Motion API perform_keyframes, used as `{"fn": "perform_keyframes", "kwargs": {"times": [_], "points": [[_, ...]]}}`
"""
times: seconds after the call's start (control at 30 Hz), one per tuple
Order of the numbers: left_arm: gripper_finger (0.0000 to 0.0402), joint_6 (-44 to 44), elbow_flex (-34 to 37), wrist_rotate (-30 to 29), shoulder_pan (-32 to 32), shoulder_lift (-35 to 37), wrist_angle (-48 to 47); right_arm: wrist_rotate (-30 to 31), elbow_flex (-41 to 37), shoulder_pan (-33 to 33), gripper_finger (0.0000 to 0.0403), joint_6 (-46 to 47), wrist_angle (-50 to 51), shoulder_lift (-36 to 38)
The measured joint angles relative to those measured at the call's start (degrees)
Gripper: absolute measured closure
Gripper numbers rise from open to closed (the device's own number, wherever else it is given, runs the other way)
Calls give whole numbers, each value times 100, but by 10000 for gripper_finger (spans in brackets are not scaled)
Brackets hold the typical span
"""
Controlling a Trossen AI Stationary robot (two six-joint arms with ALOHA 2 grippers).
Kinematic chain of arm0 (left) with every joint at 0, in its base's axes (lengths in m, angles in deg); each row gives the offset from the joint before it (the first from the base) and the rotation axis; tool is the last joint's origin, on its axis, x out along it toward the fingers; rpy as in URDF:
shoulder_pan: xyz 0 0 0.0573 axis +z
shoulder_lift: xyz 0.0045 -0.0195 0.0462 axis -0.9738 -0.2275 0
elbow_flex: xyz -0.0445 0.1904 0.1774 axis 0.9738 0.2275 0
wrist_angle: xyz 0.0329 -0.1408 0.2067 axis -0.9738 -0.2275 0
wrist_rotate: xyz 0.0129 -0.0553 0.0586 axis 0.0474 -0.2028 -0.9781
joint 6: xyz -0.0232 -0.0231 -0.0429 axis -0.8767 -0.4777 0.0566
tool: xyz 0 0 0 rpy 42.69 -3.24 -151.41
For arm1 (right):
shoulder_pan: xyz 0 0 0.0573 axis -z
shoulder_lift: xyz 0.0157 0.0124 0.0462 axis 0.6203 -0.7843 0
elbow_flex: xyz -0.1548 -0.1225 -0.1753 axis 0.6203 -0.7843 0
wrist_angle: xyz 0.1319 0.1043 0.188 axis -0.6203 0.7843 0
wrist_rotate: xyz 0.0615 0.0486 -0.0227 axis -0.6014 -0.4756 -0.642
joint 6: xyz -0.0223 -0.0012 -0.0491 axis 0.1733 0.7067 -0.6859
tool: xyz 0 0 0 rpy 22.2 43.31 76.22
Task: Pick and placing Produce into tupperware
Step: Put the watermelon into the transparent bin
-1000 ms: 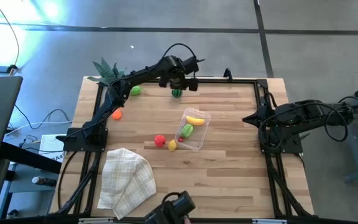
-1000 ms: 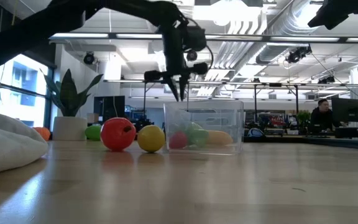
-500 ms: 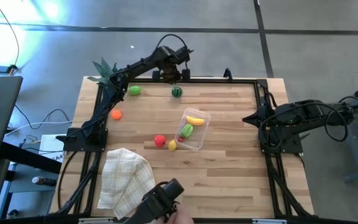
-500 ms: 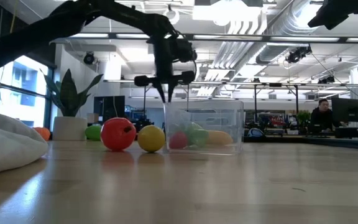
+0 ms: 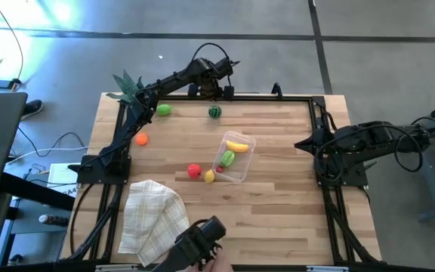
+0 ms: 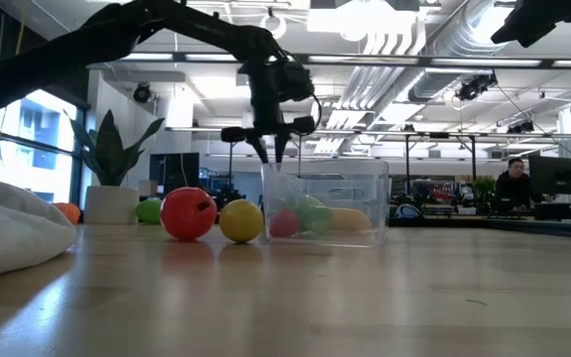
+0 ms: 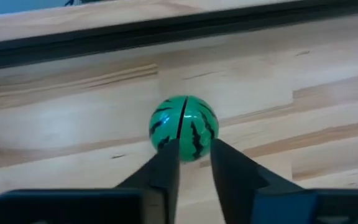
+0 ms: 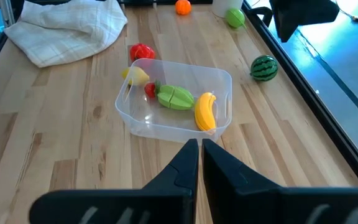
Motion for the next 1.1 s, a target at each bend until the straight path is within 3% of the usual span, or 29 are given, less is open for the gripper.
{"fn": "perform_keyframes", "kwargs": {"times": [0.3,0.5,0.73,1.1], "points": [[199,477,0,76,-39,-53,81,-2,0,2,392,0,0,0],[146,487,95,140,-54,-53,59,-2,0,0,392,0,0,0],[118,390,599,262,-73,-71,170,-2,0,0,392,0,0,0],[111,566,699,595,-74,-347,384,0,0,2,392,0,0,0]]}}
